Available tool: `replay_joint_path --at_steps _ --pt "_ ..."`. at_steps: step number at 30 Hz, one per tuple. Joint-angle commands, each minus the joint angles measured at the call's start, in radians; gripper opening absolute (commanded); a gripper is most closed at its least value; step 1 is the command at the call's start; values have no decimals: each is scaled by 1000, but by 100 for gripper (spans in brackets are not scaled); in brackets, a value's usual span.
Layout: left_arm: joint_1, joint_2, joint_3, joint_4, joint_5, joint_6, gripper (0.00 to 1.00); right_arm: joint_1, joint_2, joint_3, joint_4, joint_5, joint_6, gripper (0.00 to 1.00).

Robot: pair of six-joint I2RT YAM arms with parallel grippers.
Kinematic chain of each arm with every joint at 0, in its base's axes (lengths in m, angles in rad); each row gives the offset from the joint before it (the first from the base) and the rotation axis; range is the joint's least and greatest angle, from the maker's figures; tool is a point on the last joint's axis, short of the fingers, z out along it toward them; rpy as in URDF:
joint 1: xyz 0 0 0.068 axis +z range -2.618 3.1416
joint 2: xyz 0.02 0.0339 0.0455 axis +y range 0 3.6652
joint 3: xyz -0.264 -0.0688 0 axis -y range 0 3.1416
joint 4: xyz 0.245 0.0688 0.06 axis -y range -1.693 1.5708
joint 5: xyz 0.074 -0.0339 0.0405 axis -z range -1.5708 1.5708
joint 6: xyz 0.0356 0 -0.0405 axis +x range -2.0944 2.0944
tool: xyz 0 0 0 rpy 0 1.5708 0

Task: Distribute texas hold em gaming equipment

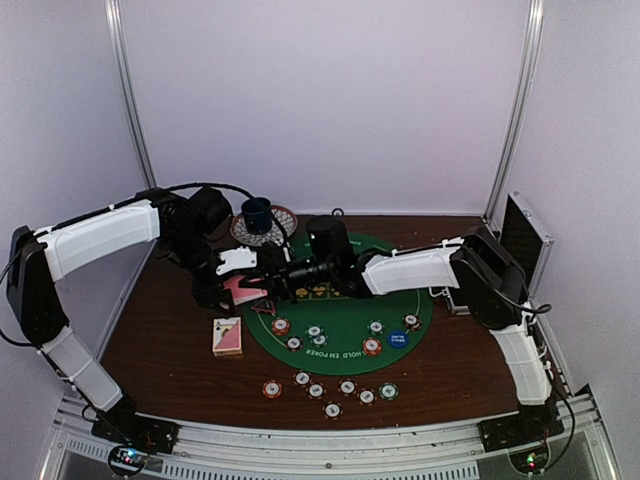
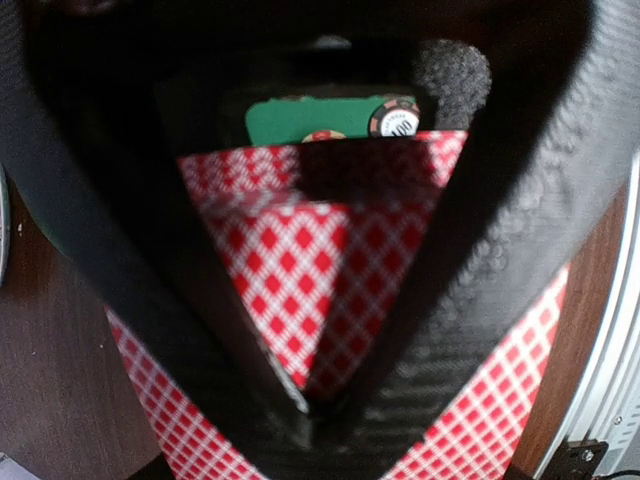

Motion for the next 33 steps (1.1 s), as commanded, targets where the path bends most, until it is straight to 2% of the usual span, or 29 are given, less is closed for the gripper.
replay_joint_path --at_steps 1,2,3,4,12,19,25,30,33 --pt "-5 8 49 33 -1 14 44 2 19 12 73 -21 26 6" --pt "-5 5 50 33 -1 12 71 0 17 7 76 -19 27 4" --pt "-6 -1 51 33 5 12 92 -1 14 3 76 -18 29 2" --pt "-5 -7 50 34 14 12 97 -3 12 -2 78 -17 29 1" --pt "-4 -27 44 33 129 32 98 -6 14 1 103 -18 44 0" --pt "-6 21 67 35 125 48 98 3 20 17 105 -20 48 0" --pt "-5 12 44 54 86 56 85 1 23 10 70 -11 23 0" --pt "-5 13 3 70 81 36 88 2 24 28 45 -4 3 0" --pt "-6 29 5 72 80 14 84 1 24 33 30 -4 -10 0"
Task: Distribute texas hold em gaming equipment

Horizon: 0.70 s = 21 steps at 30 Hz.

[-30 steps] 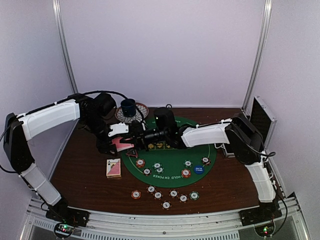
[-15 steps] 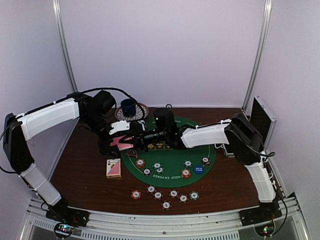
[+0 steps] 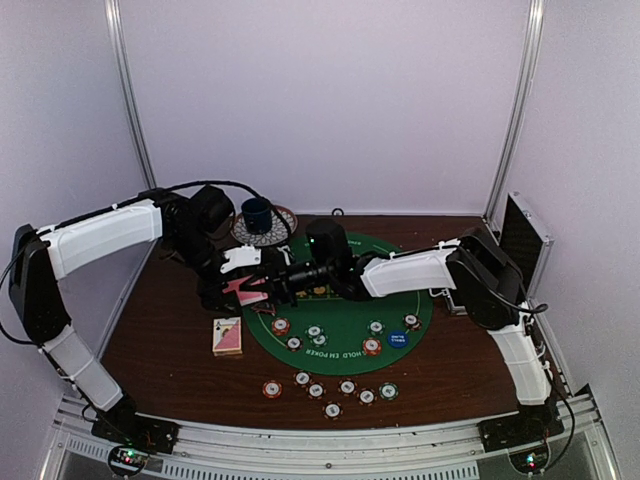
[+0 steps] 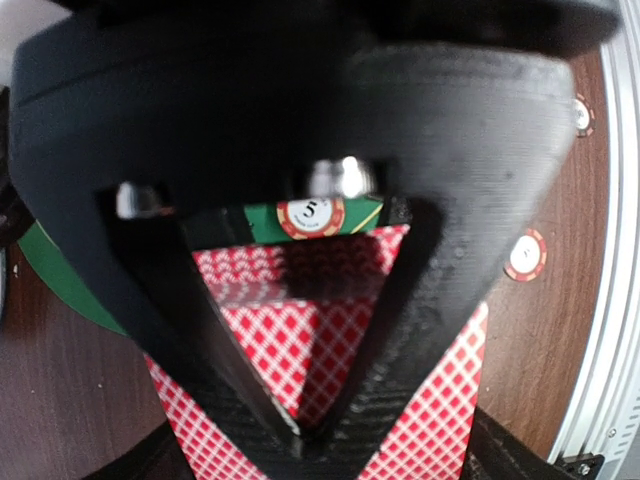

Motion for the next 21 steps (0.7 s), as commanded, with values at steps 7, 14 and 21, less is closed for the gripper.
replay_joint_path --at_steps 7,14,21 --pt "-4 29 -1 49 -2 -54 71 3 10 39 -26 7 -72 0" --pt "-3 47 -12 49 17 -70 92 3 12 44 -2 3 -60 0" --pt "-4 56 0 31 36 -66 89 3 15 46 -6 1 -65 0"
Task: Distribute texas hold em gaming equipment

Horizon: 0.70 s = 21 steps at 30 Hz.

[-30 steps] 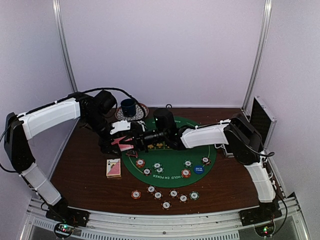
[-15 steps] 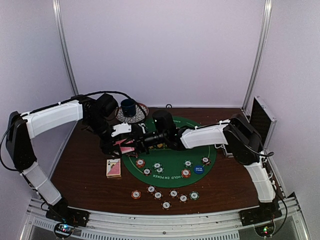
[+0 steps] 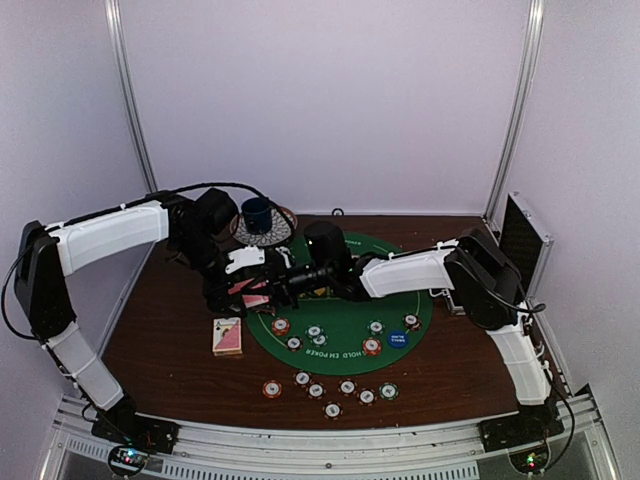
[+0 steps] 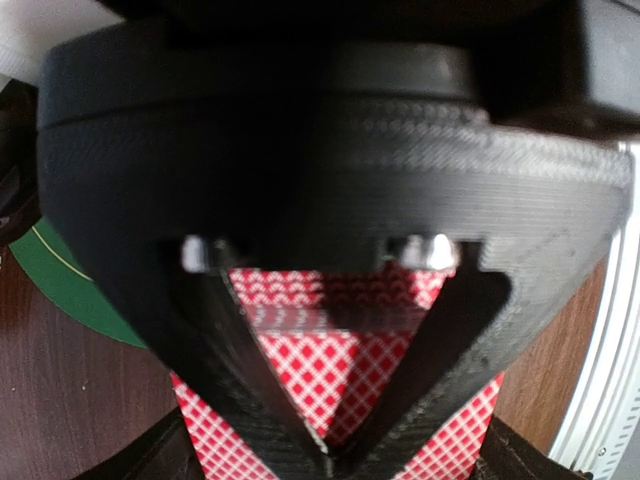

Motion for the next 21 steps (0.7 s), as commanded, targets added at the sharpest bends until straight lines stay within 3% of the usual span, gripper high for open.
replay_joint_path --at_steps 1,17,21 --pt "-4 17 1 -2 28 -3 89 3 4 38 42 -6 -17 0" --pt "65 20 36 -48 187 -2 91 3 11 32 79 -4 4 0" --pt "65 21 25 -53 178 9 86 3 21 39 97 -1 21 0"
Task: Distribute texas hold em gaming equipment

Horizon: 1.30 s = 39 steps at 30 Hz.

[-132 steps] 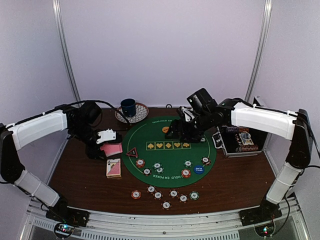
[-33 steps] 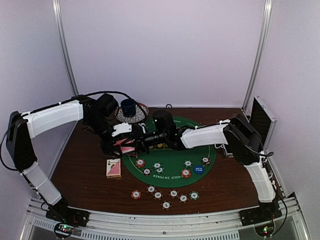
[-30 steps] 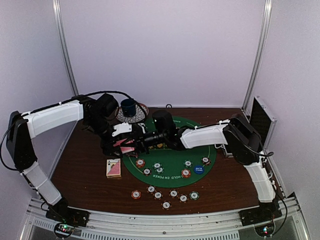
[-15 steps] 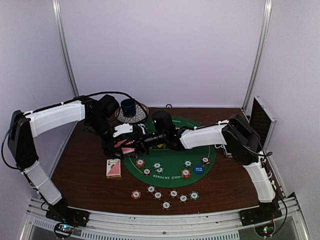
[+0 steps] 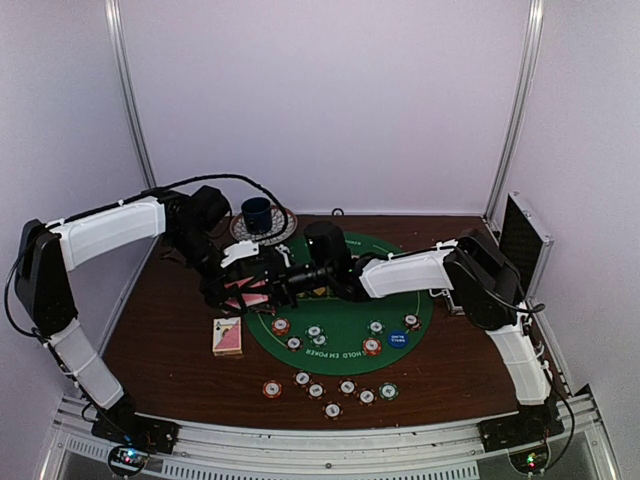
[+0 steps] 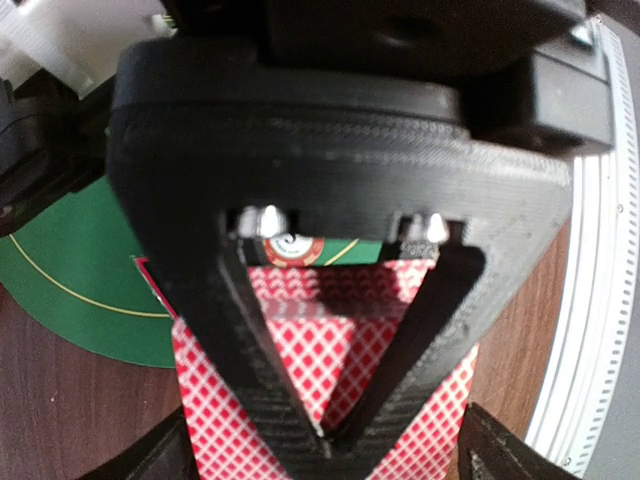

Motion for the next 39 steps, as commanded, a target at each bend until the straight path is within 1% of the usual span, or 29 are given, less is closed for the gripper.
replay_joint_path --at_steps 1,7,13,15,19,22,26,33,37,39 --pt "1 6 4 -15 30 16 86 3 19 40 75 -1 17 0" --pt "0 6 -4 -4 16 20 87 3 26 48 80 0 23 0" --pt "-4 10 -28 0 -21 53 77 3 29 47 82 1 25 0" --pt "-9 8 -42 4 -37 59 77 3 30 48 86 0 28 0" --pt "-12 3 -57 16 -40 62 83 3 31 53 86 1 29 0" --pt "-13 3 -56 18 -30 61 83 3 32 54 85 1 29 0" --pt "-12 1 -51 23 -37 58 74 2 33 47 81 4 26 0" --pt "-13 -9 -33 33 -65 74 46 2 32 44 5 21 -21 0" --pt "-15 -12 -23 30 -73 78 38 -2 26 37 -42 38 -50 0" --pt "-16 -13 -17 31 -77 79 36 -3 19 36 -85 49 -82 0"
